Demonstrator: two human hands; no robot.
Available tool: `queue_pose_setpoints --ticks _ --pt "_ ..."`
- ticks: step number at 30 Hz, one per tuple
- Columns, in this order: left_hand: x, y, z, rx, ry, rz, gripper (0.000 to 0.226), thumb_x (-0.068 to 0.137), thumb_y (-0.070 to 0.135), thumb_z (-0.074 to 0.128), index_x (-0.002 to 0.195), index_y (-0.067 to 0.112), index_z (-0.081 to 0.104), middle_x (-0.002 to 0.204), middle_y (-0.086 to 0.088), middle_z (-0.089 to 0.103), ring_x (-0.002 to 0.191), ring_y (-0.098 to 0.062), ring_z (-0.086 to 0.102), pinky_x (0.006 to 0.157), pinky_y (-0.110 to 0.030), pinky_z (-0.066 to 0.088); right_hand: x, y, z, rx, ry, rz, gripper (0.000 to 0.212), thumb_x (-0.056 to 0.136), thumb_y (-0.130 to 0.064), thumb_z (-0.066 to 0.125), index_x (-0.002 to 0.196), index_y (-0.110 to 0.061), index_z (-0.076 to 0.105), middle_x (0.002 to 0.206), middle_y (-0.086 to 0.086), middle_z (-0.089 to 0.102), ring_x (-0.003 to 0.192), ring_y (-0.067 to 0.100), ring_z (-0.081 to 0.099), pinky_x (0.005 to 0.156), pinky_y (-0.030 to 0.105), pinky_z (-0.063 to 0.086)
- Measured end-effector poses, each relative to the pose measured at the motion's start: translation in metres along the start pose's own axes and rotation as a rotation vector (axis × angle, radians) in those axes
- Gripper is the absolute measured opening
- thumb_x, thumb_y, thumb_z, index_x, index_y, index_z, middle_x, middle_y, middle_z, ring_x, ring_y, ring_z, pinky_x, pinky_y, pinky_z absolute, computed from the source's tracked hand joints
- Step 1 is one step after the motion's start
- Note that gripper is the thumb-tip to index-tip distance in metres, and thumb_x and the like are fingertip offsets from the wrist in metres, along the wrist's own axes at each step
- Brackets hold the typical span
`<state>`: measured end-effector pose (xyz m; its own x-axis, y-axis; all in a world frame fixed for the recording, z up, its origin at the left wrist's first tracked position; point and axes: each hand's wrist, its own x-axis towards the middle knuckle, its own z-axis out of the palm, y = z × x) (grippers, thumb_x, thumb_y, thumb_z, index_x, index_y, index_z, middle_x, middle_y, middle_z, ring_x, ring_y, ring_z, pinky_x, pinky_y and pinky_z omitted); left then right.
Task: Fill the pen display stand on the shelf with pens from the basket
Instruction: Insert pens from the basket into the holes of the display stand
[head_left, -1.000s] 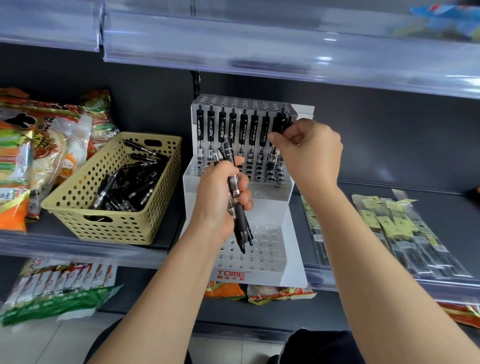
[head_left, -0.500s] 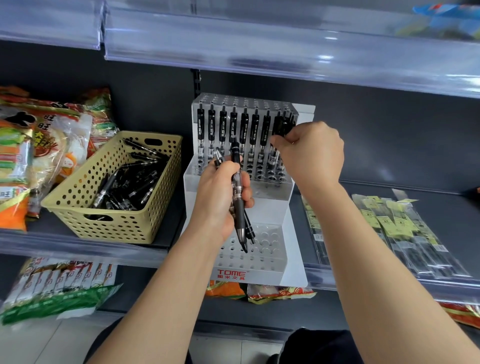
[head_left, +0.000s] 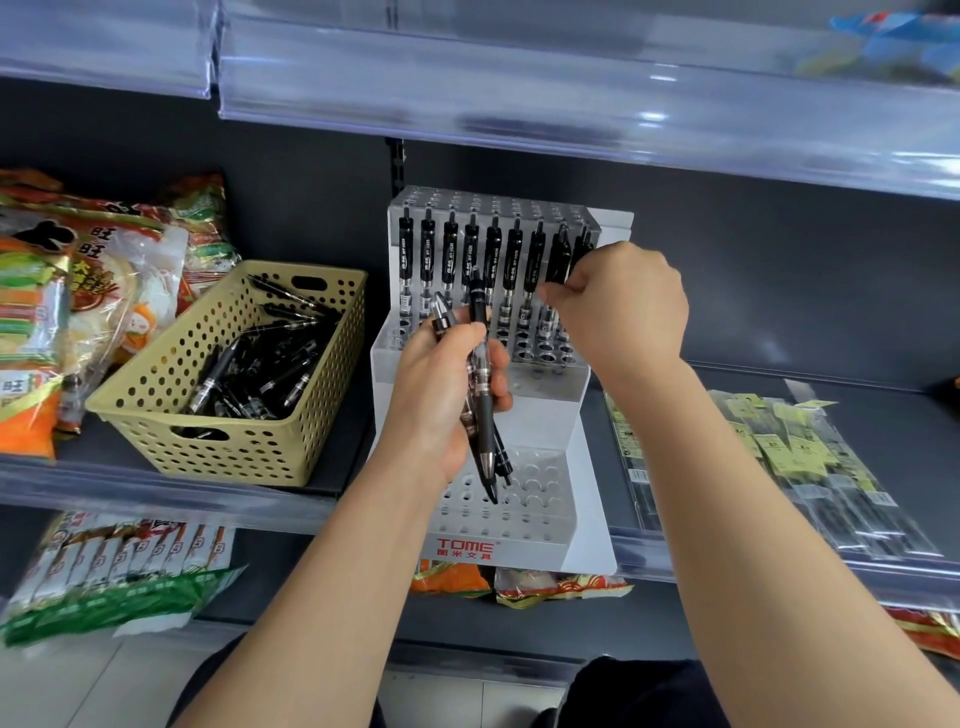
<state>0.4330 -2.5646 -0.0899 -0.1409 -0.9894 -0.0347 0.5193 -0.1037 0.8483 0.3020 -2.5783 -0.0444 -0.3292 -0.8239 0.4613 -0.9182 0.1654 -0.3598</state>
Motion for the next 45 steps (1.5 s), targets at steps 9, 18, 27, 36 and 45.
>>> queue_pose_setpoints --ticks 9,18,27,36,45 --pt "-0.001 -0.001 0.001 0.091 -0.032 0.05 0.022 0.096 0.008 0.053 0.116 0.014 0.06 0.074 -0.005 0.061 0.05 -0.014 0.057 0.045 -0.024 0.046 -0.014 0.001 -0.003 0.805 -0.472 0.062 0.028 0.09 -0.034 0.063 0.074 -0.013 0.071 0.06 0.0 0.066 0.047 0.011 0.049 0.042 0.022 0.034" --pt "-0.004 0.0 0.0 0.137 -0.017 0.084 0.014 0.099 0.015 0.049 0.104 0.004 0.055 0.078 -0.007 0.068 0.056 -0.021 0.067 0.052 -0.032 0.057 -0.012 0.002 -0.01 1.026 -0.392 0.163 0.018 0.077 -0.021 0.077 0.075 -0.005 0.069 0.06 0.002 0.069 0.048 0.01 0.058 0.039 0.017 0.038" --pt "-0.005 0.001 -0.002 0.238 -0.003 0.025 0.019 0.101 0.018 0.045 0.109 0.003 0.052 0.095 -0.017 0.069 0.063 -0.029 0.067 0.062 -0.044 0.06 0.013 -0.003 -0.019 0.84 0.159 0.119 0.02 0.078 -0.033 0.073 0.067 -0.02 0.063 0.062 0.0 0.069 0.057 0.016 0.066 0.057 0.035 0.055" --pt "-0.002 -0.002 -0.008 0.306 0.035 0.03 0.02 0.1 0.023 0.048 0.105 0.005 0.055 0.069 -0.004 0.064 0.044 -0.015 0.05 0.04 -0.023 0.039 0.009 -0.008 -0.007 0.541 0.243 0.005 0.02 0.081 -0.036 0.069 0.071 -0.02 0.066 0.066 -0.001 0.07 0.067 0.018 0.066 0.07 0.032 0.053" --pt "-0.002 0.0 -0.008 0.28 0.041 0.038 0.017 0.1 0.021 0.049 0.102 0.005 0.056 0.067 -0.004 0.061 0.043 -0.015 0.048 0.04 -0.023 0.036 0.005 -0.009 -0.002 0.428 0.234 -0.009 0.022 0.083 -0.035 0.069 0.073 -0.016 0.067 0.057 -0.008 0.056 0.064 0.017 0.057 0.061 0.023 0.034"
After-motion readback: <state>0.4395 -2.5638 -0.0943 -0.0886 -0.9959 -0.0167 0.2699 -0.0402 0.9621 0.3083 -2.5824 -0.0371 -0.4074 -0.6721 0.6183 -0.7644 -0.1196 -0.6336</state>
